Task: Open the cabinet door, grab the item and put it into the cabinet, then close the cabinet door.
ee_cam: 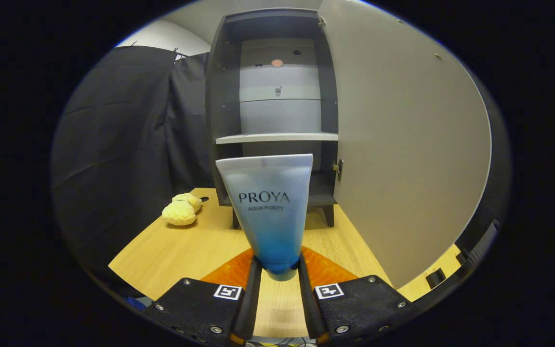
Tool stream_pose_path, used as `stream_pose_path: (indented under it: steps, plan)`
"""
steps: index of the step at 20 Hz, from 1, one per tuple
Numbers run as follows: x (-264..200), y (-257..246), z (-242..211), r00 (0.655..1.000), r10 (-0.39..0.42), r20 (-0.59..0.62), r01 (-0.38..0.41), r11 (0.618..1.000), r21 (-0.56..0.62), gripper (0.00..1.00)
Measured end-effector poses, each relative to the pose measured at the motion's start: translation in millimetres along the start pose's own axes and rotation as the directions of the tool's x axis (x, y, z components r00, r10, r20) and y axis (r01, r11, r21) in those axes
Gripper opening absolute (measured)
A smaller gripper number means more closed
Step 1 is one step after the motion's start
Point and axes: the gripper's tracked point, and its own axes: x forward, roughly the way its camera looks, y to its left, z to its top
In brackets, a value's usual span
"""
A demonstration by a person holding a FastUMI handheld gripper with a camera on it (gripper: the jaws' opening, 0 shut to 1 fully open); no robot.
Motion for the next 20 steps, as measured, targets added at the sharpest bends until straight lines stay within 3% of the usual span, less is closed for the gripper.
stream_pose_path:
  steps: [3, 7, 11, 20]
  plan:
    - [5.5, -0.2, 30.1, 1.0, -0.018, -0.016, 0.017, 0.999, -0.043, 0.41]
    - [27.4, 3.9, 83.5, 0.998, -0.019, 0.058, 0.024, 0.995, -0.099, 0.41]
    - [54.8, 7.9, 123.4, 0.997, -0.018, 0.08, 0.024, 0.996, -0.085, 0.41]
    - [153.8, 16.5, 226.4, 0.984, 0.027, 0.177, -0.003, 0.991, -0.131, 0.41]
